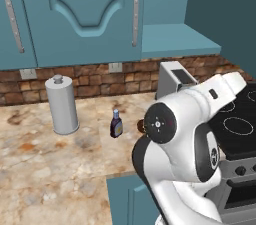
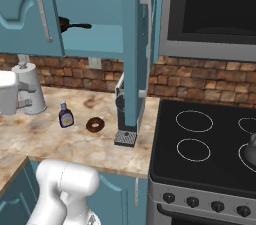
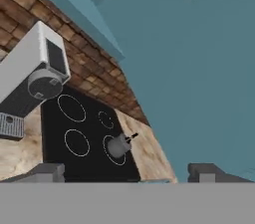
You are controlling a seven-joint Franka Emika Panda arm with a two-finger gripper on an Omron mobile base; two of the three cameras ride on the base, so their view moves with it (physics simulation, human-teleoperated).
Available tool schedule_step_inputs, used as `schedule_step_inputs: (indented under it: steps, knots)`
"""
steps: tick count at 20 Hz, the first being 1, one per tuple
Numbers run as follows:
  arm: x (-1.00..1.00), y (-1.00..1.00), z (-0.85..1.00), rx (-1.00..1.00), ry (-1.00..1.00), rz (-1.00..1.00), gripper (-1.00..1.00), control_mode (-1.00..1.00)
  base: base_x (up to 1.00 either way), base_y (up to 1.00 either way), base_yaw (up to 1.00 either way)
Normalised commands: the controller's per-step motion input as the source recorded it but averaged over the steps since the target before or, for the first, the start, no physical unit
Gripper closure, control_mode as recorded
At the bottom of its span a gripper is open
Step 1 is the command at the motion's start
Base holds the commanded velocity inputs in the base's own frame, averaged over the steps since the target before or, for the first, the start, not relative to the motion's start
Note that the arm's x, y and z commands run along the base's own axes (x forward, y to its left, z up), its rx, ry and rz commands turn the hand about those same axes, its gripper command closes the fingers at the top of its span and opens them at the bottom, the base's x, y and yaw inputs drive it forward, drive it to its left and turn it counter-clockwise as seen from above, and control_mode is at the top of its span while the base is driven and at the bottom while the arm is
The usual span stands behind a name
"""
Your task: Pick the pan from the cabinet and place it on the stove. Then turn on the stove burner for the pan.
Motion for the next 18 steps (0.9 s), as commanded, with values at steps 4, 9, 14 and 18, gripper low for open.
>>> schedule_step_inputs:
  steps: [4, 9, 14, 18]
  knots:
    - [-0.01, 0.24, 0.02, 0.26, -0.31, 0.08, -1.0, -1.0, 0.0, 0.0, 0.0]
    - [0.0, 0.06, 0.1, 0.25, -0.33, 0.14, -1.0, -1.0, 0.0, 0.0, 0.0]
    - [0.08, 0.04, 0.12, 0.18, -0.33, 0.15, -1.0, -1.0, 0.0, 0.0, 0.0]
    - [0.23, 0.24, 0.19, 0.13, -0.3, 0.11, -1.0, -1.0, 0.0, 0.0, 0.0]
